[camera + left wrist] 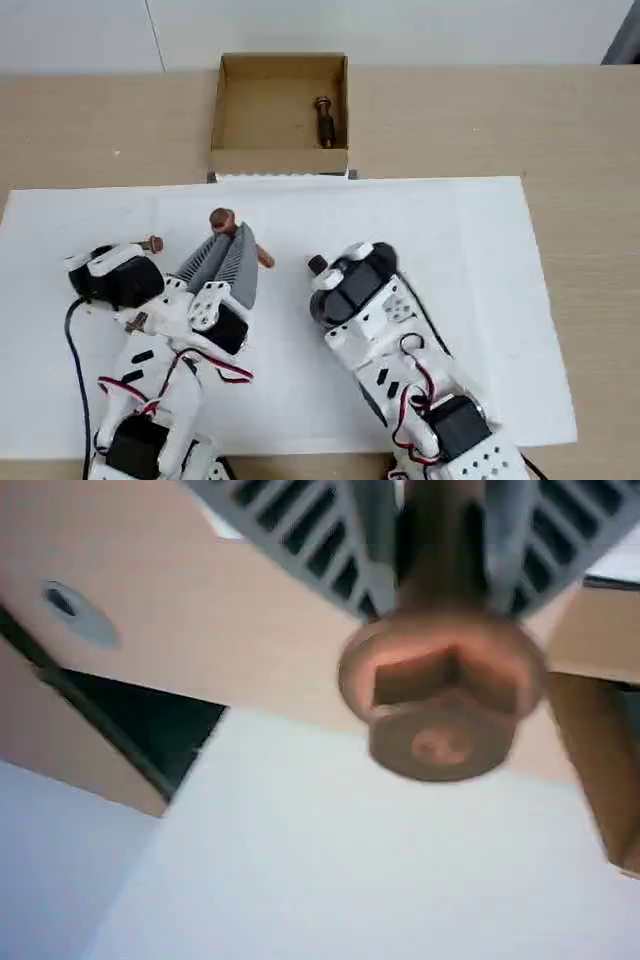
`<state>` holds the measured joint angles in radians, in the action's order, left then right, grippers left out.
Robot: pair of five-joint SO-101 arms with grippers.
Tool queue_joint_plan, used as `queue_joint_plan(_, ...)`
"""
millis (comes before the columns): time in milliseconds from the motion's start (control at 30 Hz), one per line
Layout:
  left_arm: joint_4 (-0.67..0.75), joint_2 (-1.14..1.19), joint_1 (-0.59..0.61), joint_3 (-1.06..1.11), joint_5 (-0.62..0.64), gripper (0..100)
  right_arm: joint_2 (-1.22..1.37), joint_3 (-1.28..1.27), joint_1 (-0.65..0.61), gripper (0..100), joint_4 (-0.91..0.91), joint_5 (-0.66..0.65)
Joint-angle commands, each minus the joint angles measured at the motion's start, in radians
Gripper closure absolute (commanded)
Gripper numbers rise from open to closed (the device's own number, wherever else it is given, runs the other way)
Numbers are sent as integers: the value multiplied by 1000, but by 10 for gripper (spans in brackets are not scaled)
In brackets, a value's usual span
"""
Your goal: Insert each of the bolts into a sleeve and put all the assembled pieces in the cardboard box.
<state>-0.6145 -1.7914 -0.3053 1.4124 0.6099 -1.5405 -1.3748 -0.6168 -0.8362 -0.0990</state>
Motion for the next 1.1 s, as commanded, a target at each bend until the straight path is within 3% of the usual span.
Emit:
queue_joint_plan(0, 31, -8, -26, -4, 40, 995, -7, 9, -48, 995, 31, -64)
queue_joint_plan(267, 29, -8, -64, -4, 63, 995, -7, 9, -54, 995, 127, -198)
queue_joint_plan(933, 26, -3, -103, 19, 64, 995, -7, 32, -99, 995, 182, -249)
queue_joint_plan(1067, -38, -6, -192, 28, 64, 995, -7, 37, -97, 995, 211, -249)
